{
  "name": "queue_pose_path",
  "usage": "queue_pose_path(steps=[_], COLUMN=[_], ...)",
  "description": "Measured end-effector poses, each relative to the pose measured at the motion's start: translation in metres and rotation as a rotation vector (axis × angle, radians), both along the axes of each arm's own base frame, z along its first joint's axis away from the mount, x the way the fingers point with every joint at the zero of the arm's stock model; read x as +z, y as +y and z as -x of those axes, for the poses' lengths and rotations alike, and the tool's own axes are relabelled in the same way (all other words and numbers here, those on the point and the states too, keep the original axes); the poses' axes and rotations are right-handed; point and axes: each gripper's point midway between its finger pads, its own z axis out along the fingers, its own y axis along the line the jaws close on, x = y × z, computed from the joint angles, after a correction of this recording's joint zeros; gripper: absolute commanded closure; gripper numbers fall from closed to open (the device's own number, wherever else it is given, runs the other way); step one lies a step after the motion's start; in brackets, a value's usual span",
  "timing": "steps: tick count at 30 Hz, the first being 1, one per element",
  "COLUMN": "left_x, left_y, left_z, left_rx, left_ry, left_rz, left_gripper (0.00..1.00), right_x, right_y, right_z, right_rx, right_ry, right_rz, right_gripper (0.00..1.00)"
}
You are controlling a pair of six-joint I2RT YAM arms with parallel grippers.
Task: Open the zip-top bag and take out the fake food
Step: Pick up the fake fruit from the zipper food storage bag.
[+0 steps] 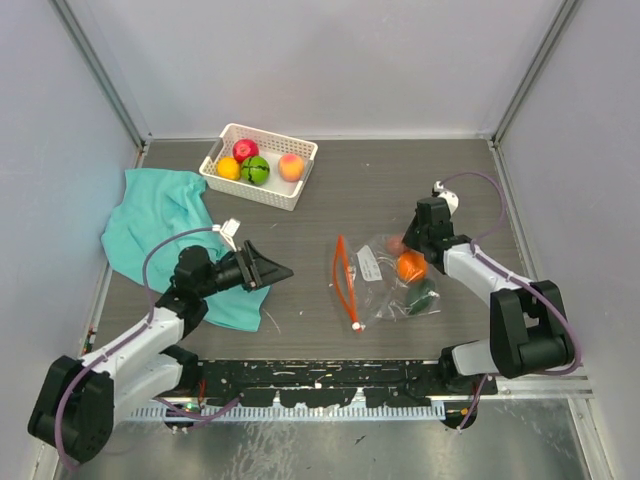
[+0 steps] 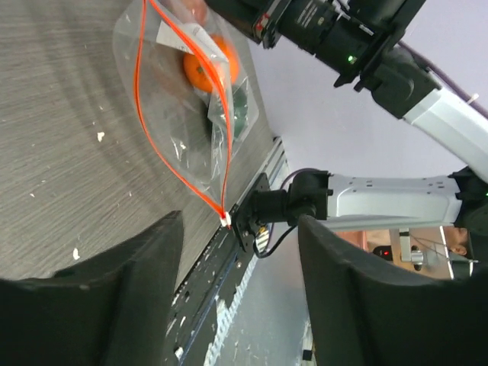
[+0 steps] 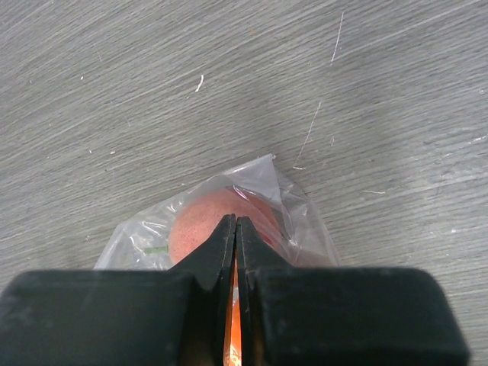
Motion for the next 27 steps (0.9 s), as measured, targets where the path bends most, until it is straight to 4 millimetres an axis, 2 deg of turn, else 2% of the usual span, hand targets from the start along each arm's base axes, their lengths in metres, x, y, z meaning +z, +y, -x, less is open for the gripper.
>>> queue_pose_path(steps=[3,6,9,12,21,27], left_x=[-0.007,-0.010,-0.016,-0.025,-0.061,-0.075], left_y=[-0.016,-0.028,-0.039,-0.053,-0.083,-0.100], left_z=[0.003,0.001,-0.002,-0.002,0.005,0.004], left_rx=[-0.036,-0.055,-0.069,-0.093,-0.167,-0.200], left_ry=[0.003,0.003,0.010,0.025,0.095,0.118], left_rz=[-0.043,-0.076,-0.105,-0.139,-0.225,-0.244], left_gripper=[0.56,0.61,0.62,0.63,0.61,0.61], right_x=[-0.001,-0.011,-0.029,-0.037,-0.039,-0.039], right_y=[0.001,0.003,0.002,0.002,0.012,0.024], right_z=[-0.002,0.003,0.013,0.021,0.025,0.028], right_rx=[0.004,0.016,0.026,0.031,0.082,0.149], right_ry=[-0.003,0.034,0.099,0.135,0.147,0.148], right_rz=[-0.005,-0.005,0.003,0.004,-0.032,-0.073], right_gripper=[0.92,0.92,0.92,0.92,0.93,0.94])
